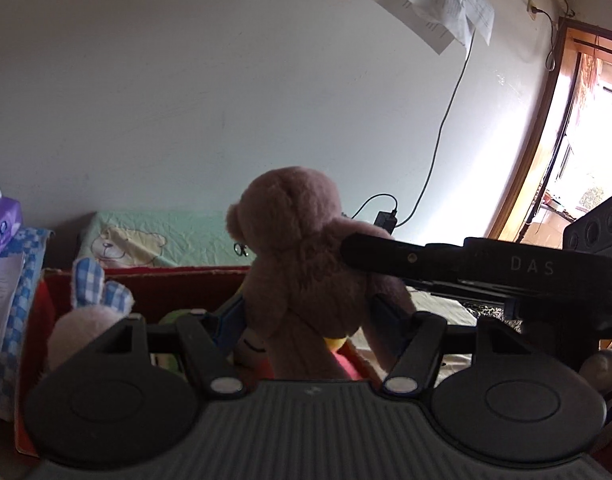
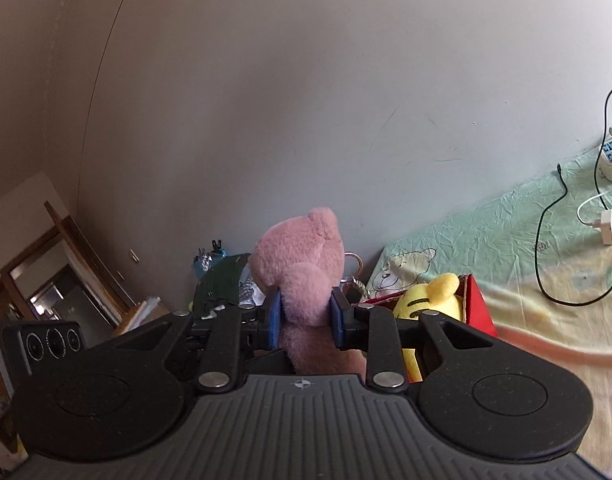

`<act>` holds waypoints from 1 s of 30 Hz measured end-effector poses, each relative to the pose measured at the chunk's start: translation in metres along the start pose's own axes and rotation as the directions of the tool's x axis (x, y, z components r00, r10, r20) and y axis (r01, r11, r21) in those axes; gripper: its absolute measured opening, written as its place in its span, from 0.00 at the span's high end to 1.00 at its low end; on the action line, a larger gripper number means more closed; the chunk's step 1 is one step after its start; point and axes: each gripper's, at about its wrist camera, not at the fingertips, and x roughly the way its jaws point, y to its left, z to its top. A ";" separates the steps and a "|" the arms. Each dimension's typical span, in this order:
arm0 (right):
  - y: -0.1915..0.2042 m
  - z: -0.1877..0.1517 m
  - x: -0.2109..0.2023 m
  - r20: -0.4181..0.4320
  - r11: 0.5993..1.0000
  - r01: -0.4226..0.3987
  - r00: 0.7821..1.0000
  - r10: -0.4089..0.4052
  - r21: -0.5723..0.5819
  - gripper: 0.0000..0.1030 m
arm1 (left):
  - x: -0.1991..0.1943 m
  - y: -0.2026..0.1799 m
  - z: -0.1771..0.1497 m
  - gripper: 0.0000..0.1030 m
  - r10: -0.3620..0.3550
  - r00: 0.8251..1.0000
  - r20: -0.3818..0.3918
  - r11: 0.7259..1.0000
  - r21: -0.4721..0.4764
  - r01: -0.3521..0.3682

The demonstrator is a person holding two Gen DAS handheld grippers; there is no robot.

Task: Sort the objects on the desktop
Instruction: 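Lower the pink teddy into the red box between green plush and tiger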

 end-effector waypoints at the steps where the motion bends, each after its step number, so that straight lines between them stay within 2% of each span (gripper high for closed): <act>1: 0.001 -0.003 0.007 -0.009 1.000 0.019 1.000 -0.019 -0.015 0.73 | 0.004 0.006 -0.002 0.33 0.000 1.000 -0.014 1.000 -0.009 -0.001; 6: 0.002 -0.022 0.034 -0.053 0.987 0.135 0.989 -0.140 -0.090 0.77 | 0.022 0.022 -0.020 0.37 0.032 0.997 -0.073 0.999 0.016 -0.031; 10: 0.008 -0.038 0.050 -0.073 0.956 0.232 0.966 -0.248 -0.182 0.77 | 0.031 0.036 -0.025 0.37 0.032 0.994 -0.103 0.999 0.012 -0.031; 14: 0.003 -0.041 0.059 -0.086 0.961 0.240 0.964 -0.253 -0.139 0.77 | 0.035 0.046 -0.030 0.37 0.054 0.991 -0.119 0.998 0.027 -0.051; 18: 0.002 -0.051 0.078 -0.113 0.966 0.248 0.960 -0.256 -0.079 0.77 | 0.042 0.049 -0.035 0.37 0.115 0.984 -0.133 0.991 0.082 -0.105; 21: 0.003 -0.064 0.093 -0.143 0.942 0.314 0.934 -0.328 -0.115 0.77 | 0.042 0.050 -0.038 0.36 0.109 0.984 -0.142 0.990 0.104 -0.095; 22: 0.005 -0.066 0.093 -0.132 0.938 0.321 0.932 -0.337 -0.126 0.77 | 0.042 0.049 -0.038 0.35 0.108 0.984 -0.143 0.989 0.113 -0.092; 26: -0.001 -0.059 0.088 -0.152 0.949 0.306 0.937 -0.315 -0.081 0.77 | 0.045 0.045 -0.042 0.30 0.106 0.984 -0.144 0.986 0.141 -0.085; 30: -0.002 -0.056 0.084 -0.166 0.953 0.300 0.939 -0.302 -0.039 0.72 | 0.044 0.047 -0.040 0.29 0.099 0.985 -0.144 0.987 0.142 -0.079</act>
